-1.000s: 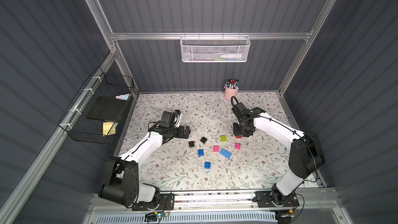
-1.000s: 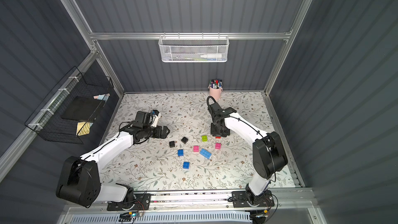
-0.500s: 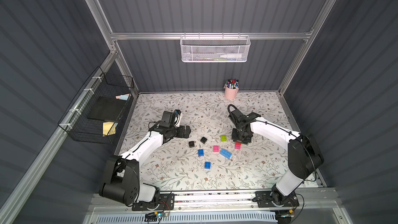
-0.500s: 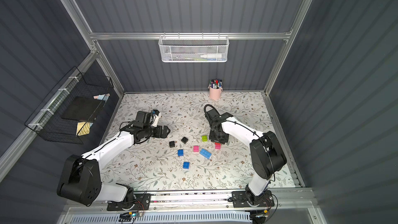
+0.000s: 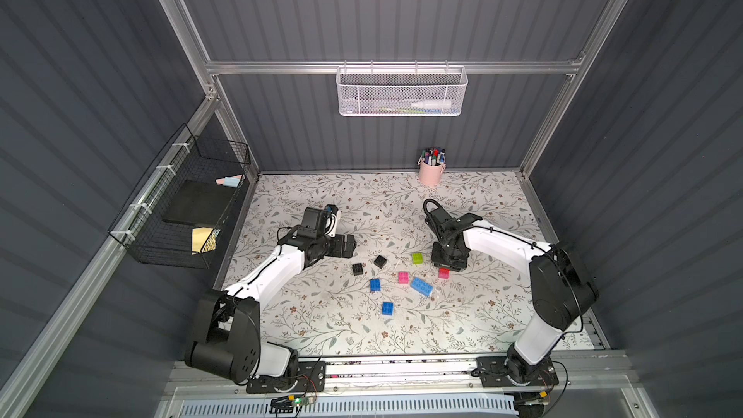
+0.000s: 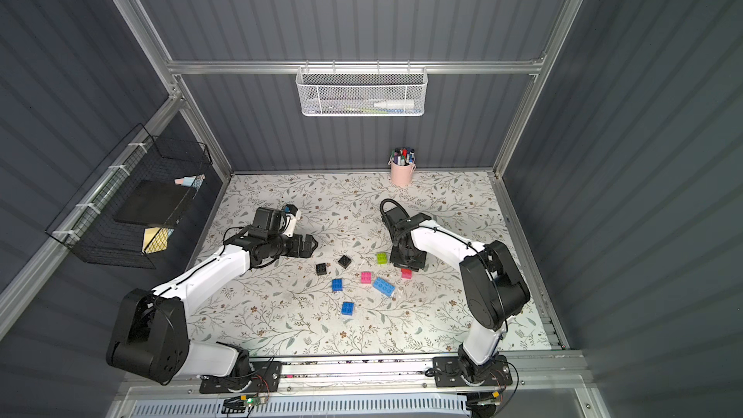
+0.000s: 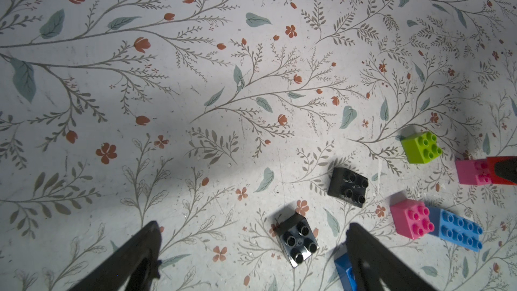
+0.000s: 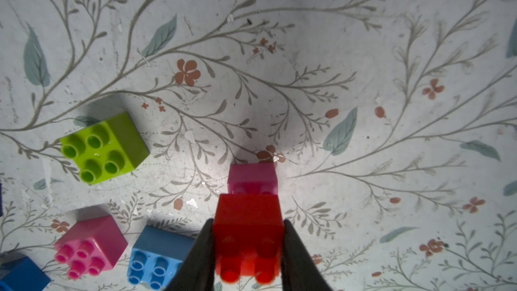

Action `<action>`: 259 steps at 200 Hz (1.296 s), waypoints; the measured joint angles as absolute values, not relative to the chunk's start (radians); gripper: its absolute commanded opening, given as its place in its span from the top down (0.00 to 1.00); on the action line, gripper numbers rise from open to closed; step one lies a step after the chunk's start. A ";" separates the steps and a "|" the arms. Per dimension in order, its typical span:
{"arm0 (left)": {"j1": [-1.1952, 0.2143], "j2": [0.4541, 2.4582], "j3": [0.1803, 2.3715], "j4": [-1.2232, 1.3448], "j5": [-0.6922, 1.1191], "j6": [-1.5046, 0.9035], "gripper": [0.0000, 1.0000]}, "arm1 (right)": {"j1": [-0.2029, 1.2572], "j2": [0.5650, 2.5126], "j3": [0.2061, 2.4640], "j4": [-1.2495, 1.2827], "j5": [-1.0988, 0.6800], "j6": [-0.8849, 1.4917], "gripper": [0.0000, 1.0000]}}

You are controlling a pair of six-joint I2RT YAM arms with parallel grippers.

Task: Assemble the number 4 with lego
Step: Assemble the lego brick with the lego brick.

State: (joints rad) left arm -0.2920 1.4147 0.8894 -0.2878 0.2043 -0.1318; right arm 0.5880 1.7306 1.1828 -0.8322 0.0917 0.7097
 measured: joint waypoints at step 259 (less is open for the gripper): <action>-0.292 1.415 0.889 -0.288 0.204 -0.132 0.01 | 0.586 1.750 1.154 -0.793 0.093 0.675 0.84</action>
State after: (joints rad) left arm -0.2920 1.4147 0.8894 -0.2878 0.2043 -0.1318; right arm 0.5861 1.7504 1.1538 -0.7933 0.0925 0.6746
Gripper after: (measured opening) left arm 0.994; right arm 0.341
